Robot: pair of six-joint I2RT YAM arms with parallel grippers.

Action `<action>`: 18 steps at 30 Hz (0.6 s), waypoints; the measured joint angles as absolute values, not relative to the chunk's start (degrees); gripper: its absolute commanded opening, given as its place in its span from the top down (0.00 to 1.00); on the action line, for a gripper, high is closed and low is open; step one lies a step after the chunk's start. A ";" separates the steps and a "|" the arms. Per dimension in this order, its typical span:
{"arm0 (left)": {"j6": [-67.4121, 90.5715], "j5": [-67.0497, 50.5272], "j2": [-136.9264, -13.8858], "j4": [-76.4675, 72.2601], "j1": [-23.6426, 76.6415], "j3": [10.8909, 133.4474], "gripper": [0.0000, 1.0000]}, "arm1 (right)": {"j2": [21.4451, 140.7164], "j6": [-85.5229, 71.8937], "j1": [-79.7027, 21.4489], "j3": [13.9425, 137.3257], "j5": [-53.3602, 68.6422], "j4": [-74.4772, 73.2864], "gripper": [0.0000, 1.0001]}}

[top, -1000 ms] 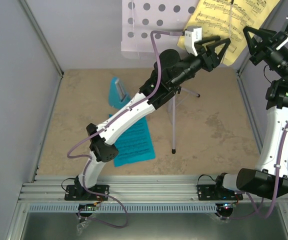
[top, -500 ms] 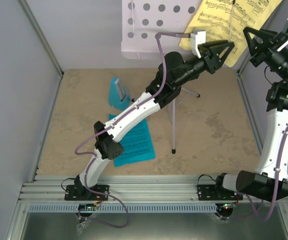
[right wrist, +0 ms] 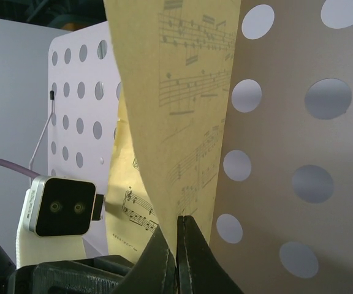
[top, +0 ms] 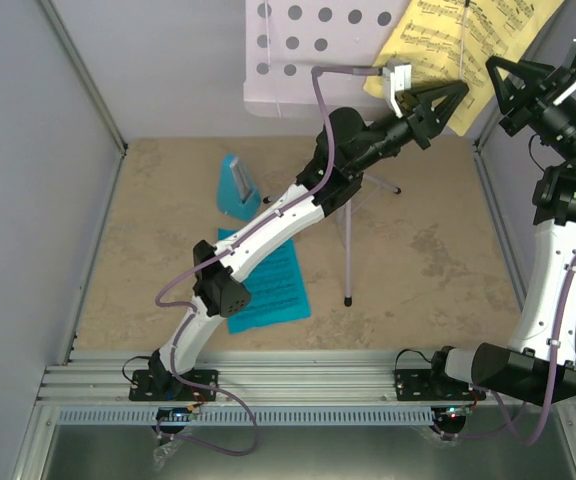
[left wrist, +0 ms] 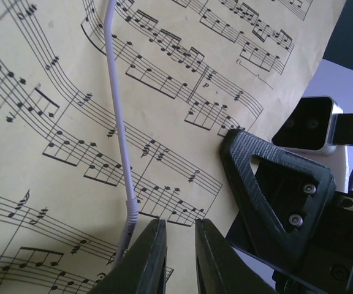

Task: Pack up the instrument practice props

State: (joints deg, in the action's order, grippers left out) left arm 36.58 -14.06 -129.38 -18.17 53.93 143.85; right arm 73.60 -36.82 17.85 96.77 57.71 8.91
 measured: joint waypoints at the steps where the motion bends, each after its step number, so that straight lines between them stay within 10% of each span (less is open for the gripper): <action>1: 36.36 -14.09 -129.47 -18.20 53.93 143.85 0.80 | 73.60 -36.80 17.85 96.77 57.71 8.91 1.00; 18: 30.39 -18.13 -122.08 -18.81 54.24 130.69 0.28 | 72.16 -30.52 17.85 98.94 47.00 1.30 1.00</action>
